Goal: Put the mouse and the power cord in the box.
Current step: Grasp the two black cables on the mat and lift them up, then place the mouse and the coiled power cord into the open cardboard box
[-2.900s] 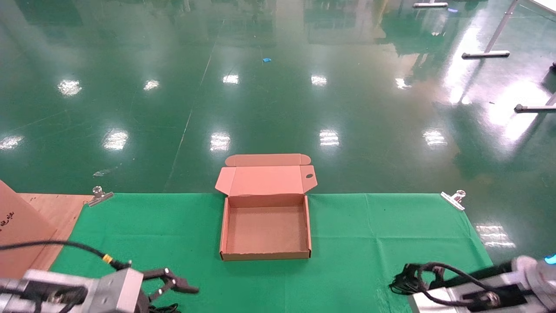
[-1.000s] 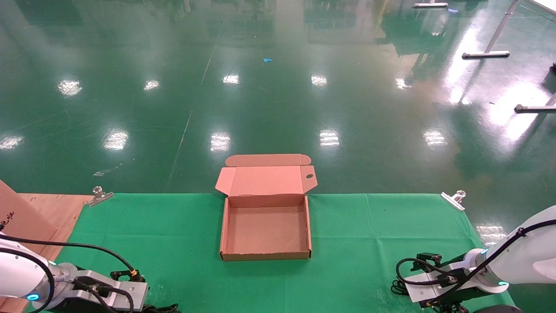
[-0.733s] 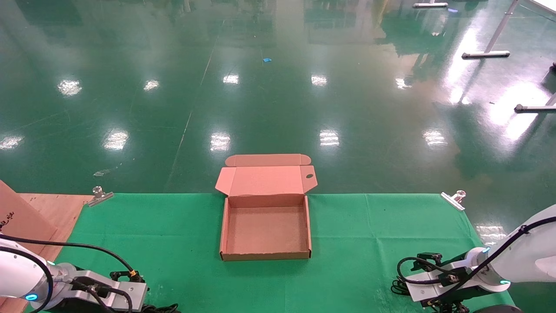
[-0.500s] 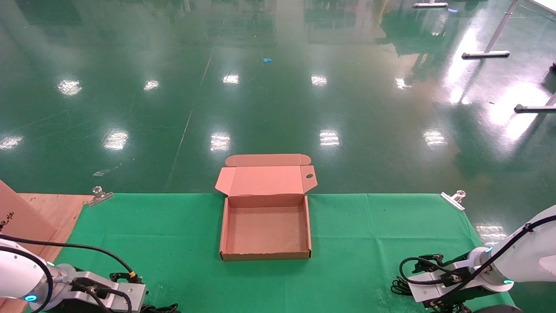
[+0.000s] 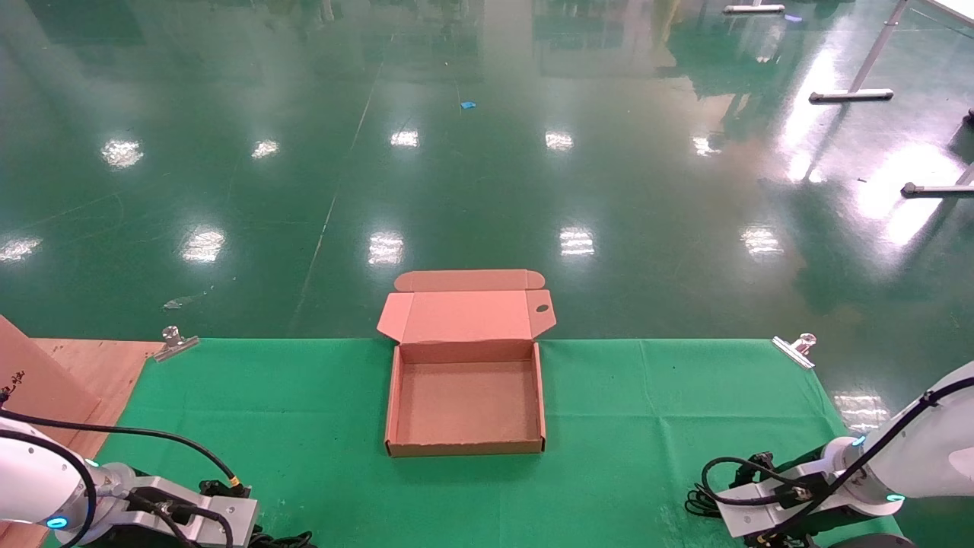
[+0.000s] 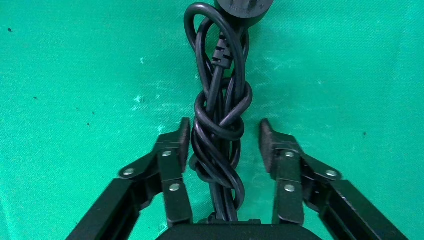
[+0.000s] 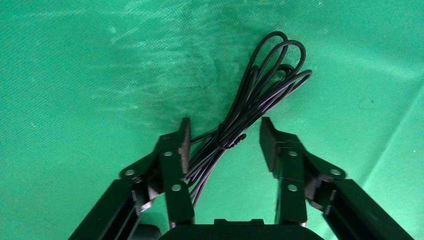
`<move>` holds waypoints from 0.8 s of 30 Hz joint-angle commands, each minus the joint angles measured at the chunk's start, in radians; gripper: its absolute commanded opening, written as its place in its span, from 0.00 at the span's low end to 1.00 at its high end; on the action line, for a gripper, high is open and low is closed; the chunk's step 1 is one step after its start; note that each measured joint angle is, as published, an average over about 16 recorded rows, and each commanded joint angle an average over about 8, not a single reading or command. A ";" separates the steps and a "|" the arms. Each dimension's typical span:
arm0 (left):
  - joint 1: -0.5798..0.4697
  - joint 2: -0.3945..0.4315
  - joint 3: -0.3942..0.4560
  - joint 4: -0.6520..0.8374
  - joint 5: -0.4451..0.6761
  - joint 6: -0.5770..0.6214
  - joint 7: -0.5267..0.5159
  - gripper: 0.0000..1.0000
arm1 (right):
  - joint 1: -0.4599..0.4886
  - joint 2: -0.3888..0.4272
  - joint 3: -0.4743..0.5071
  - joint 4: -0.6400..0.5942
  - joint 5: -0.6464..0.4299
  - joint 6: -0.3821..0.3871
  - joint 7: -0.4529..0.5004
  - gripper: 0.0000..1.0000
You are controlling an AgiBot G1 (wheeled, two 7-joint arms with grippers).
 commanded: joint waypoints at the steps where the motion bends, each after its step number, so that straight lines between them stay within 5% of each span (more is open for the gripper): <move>1: 0.000 0.001 -0.001 0.003 -0.001 0.001 0.003 0.00 | 0.000 0.001 0.001 -0.003 0.001 -0.001 -0.003 0.00; 15: -0.009 -0.008 -0.003 0.015 -0.004 0.022 0.020 0.00 | 0.021 0.009 0.015 -0.014 0.022 -0.039 -0.013 0.00; 24: -0.082 -0.050 -0.018 0.011 -0.026 0.122 0.032 0.00 | 0.117 0.089 0.074 -0.018 0.107 -0.205 -0.031 0.00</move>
